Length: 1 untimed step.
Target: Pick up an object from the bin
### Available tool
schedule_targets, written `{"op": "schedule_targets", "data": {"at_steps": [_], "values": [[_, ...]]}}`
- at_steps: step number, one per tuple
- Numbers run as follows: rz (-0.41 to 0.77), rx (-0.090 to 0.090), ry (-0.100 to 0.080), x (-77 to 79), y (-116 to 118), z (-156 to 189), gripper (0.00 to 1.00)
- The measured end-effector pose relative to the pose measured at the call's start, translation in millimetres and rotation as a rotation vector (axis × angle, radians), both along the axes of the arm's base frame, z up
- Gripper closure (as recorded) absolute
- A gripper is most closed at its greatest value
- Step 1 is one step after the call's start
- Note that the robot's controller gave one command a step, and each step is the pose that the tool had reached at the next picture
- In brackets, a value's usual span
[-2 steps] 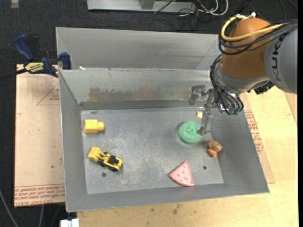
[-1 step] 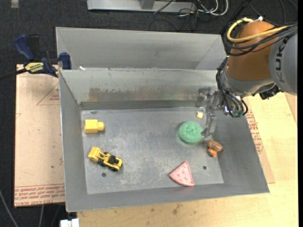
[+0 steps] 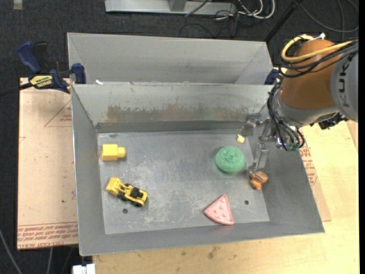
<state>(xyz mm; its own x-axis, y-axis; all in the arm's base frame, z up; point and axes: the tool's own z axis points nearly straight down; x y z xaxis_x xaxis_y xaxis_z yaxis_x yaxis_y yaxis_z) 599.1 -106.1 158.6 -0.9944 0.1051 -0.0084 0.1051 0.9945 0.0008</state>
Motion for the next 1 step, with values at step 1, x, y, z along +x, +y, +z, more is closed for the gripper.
{"op": "schedule_targets", "data": {"at_steps": [1], "values": [[-0.054, -0.001, 0.003, 17.7, -0.4, -36.5, 0.0]]}}
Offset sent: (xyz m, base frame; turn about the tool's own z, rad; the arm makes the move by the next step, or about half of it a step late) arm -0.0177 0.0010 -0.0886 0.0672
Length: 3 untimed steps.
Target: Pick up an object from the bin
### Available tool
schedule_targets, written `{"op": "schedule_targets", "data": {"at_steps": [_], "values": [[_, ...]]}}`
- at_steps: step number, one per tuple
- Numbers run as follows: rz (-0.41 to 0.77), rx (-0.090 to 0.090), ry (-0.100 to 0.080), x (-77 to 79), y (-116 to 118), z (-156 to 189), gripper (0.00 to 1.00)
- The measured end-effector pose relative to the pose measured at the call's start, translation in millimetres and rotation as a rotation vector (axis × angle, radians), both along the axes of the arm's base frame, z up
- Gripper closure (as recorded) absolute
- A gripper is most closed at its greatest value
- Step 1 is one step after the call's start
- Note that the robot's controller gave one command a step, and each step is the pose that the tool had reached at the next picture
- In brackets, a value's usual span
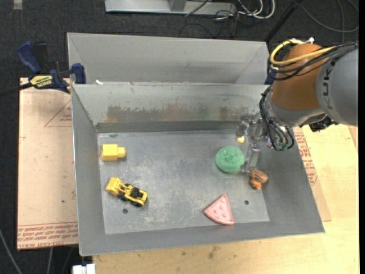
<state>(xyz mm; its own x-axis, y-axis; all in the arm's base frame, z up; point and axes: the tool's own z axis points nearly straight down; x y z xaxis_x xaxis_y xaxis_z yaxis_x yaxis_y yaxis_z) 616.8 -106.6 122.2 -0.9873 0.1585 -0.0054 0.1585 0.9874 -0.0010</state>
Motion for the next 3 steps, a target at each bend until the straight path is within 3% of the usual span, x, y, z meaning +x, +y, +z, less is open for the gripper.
{"op": "schedule_targets", "data": {"at_steps": [1, 2, 3], "values": [[-0.018, 0.003, 0.0, -2.8, 4.5, -33.3, 0.0], [-0.134, 0.003, 0.004, -13.0, 11.8, -52.6, 1.0], [-0.134, 0.003, 0.004, -13.0, 11.8, -52.6, 1.0]]}}
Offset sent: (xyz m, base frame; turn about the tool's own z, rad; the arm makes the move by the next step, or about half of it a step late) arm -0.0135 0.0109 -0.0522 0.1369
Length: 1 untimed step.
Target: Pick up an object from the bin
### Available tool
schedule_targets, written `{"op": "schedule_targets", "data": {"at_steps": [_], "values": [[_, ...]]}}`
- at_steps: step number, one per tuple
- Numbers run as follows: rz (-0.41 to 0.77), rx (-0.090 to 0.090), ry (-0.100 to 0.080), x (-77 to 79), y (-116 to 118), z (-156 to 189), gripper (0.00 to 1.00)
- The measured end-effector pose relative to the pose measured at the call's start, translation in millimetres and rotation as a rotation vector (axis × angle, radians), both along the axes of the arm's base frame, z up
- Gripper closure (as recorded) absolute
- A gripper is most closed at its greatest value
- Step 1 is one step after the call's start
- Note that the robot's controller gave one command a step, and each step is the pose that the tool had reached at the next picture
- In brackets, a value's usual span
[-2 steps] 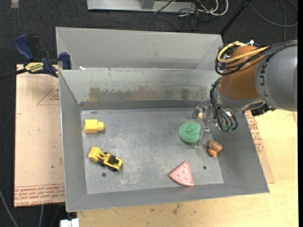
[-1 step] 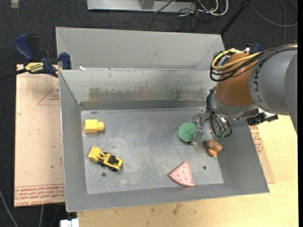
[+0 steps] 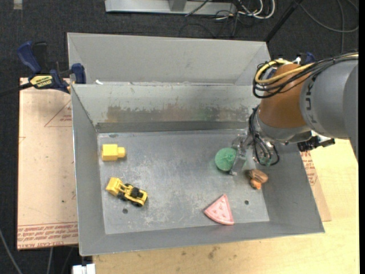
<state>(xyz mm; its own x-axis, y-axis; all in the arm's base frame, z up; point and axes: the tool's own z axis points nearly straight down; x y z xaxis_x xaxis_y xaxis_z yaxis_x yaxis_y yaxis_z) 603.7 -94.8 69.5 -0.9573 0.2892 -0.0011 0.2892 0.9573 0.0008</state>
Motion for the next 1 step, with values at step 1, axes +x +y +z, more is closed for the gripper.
{"op": "schedule_targets", "data": {"at_steps": [1], "values": [[0.051, -0.001, -0.005, 31.7, -2.7, 142.5, 1.0]]}}
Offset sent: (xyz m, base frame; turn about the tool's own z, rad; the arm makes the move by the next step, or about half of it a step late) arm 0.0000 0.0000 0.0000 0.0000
